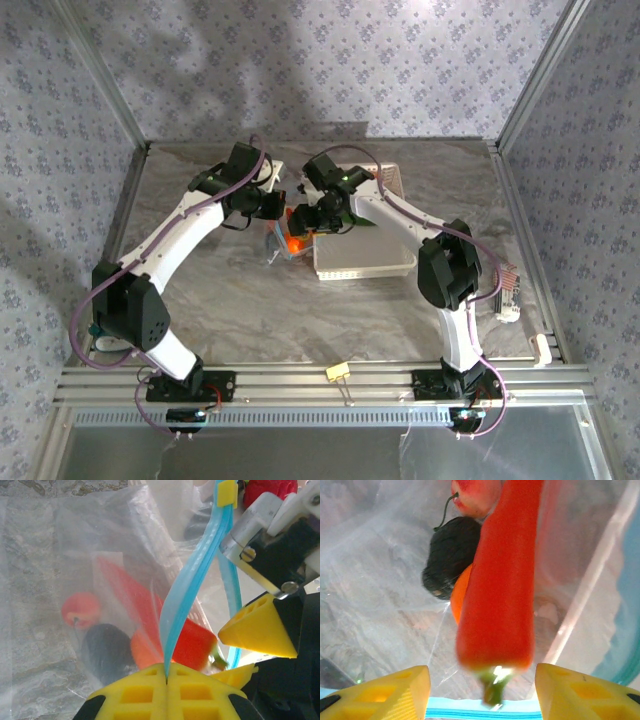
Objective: Place the food in the zip-top bag and seal the zipper
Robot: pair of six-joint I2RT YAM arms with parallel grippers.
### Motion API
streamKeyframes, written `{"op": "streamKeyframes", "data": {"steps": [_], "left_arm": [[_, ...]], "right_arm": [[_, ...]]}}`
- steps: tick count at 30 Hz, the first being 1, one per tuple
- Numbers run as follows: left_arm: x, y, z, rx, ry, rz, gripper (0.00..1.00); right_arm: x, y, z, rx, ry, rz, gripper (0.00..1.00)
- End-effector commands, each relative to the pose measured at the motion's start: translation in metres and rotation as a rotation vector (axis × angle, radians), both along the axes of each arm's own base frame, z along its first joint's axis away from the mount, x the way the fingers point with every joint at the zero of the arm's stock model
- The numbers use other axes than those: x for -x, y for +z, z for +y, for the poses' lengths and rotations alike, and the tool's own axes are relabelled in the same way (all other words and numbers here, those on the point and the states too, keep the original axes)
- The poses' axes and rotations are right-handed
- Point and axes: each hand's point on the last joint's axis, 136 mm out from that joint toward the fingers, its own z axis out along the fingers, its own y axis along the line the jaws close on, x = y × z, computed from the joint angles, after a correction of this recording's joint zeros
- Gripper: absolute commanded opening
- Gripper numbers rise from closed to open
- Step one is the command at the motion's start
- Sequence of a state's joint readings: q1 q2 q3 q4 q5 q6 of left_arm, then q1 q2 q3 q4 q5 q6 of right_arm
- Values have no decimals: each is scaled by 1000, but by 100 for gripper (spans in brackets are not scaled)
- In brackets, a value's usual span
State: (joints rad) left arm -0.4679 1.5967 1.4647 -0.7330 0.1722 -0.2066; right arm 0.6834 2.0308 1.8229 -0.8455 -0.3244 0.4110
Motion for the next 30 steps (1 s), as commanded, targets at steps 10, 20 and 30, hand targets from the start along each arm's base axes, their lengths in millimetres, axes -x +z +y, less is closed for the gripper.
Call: {"op": "streamKeyframes", "data": {"steps": [10, 20, 30], "left_arm": [[5, 20, -4, 17, -29, -29, 0], [3, 17, -6, 20, -25, -24, 0], [3, 14, -3, 1, -21, -22, 8]], "right_arm": [[2, 78, -71, 136, -96, -309, 59], [-37, 54, -185, 491, -400, -396, 67], [-89, -3, -203, 446, -631, -244, 79]]}}
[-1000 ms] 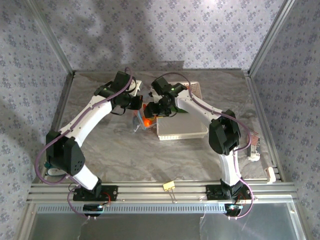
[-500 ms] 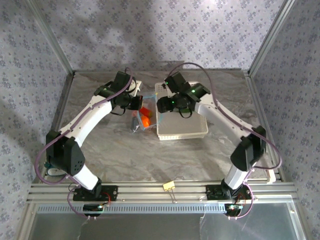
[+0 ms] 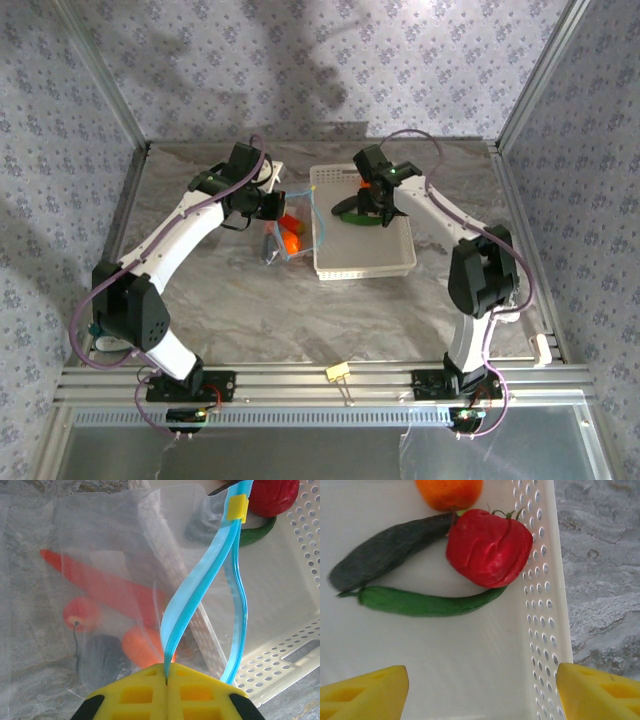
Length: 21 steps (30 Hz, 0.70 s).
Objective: Place the food in the zip-top bag and seal the zipper
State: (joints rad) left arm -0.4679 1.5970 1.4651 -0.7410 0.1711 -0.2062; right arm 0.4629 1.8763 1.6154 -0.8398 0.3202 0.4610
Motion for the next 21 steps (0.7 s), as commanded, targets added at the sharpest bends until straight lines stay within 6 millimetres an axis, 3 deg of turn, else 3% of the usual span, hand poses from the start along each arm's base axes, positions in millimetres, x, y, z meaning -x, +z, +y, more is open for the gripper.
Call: {"op": "streamKeyframes", "data": {"steps": [1, 15, 21], "left_arm": [[1, 15, -4, 8, -22, -29, 8], [0, 6, -3, -5, -23, -13, 11], [0, 4, 0, -8, -19, -10, 11]], "right_arm": [[-18, -5, 1, -96, -125, -15, 79], [-37, -50, 4, -117, -317, -17, 82], [-44, -55, -5, -57, -349, -26, 84]]}}
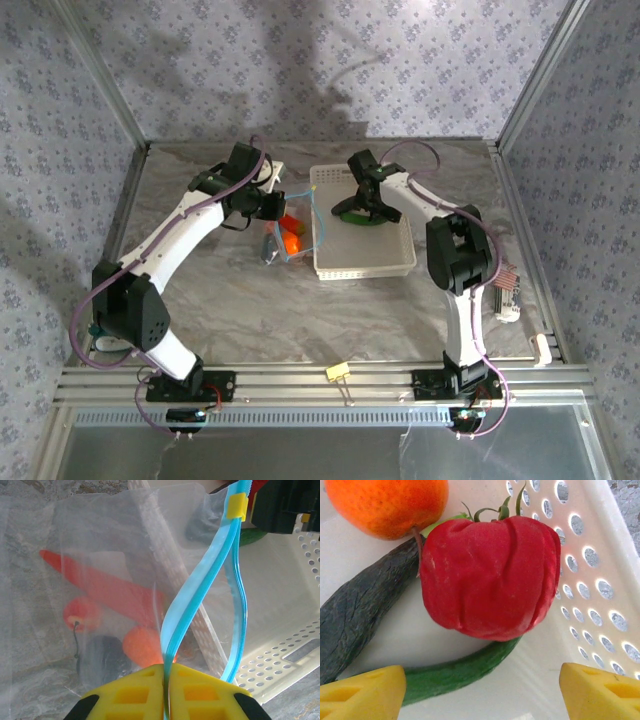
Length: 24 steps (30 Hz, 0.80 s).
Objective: Place the food in the zip-top bag and seal the zipper
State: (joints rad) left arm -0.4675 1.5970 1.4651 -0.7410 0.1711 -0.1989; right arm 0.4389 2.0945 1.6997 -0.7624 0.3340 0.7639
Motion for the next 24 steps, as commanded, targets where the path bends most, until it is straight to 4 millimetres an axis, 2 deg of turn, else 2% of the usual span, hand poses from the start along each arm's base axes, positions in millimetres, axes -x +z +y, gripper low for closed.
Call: {"op": "streamKeyframes", "data": {"steps": [1, 10, 19, 24], "left_arm": [[-1, 5, 0, -4, -11, -9, 11], [-1, 2, 5, -5, -5, -2, 11], [-1, 3, 7, -3, -1, -2, 11], [-2, 4, 6, 0, -4, 1, 10]], "right_arm": [[-9, 5, -9, 44, -52, -18, 84], [-27, -11, -6, 47, -46, 20, 84], [-33, -19, -16, 58, -59, 39, 84], [-38, -25, -10, 24, -22, 49, 77]]}}
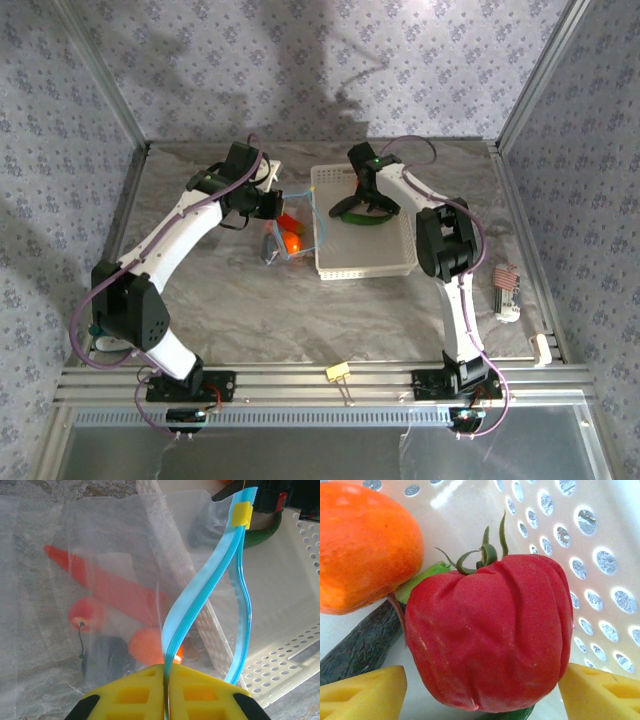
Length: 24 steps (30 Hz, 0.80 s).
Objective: Place the food in the zip-top bag and seal the zipper
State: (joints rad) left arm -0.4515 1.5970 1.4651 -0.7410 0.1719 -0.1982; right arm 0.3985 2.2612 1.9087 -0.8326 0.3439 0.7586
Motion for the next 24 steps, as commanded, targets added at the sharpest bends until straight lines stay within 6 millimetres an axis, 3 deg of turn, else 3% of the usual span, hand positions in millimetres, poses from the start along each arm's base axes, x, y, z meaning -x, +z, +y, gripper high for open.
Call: {"op": "streamKeyframes", "data": {"steps": [1, 12, 24], "left_arm": [[1, 4, 0, 0, -20, 0, 10], [3, 7, 1, 2, -20, -7, 10], [3, 5, 1, 3, -19, -4, 10]], "right_arm": [[-2, -8, 0, -1, 23, 26, 75], [5, -11, 17, -23, 105, 14, 50], [23, 6, 34, -22, 239, -9, 35]]}}
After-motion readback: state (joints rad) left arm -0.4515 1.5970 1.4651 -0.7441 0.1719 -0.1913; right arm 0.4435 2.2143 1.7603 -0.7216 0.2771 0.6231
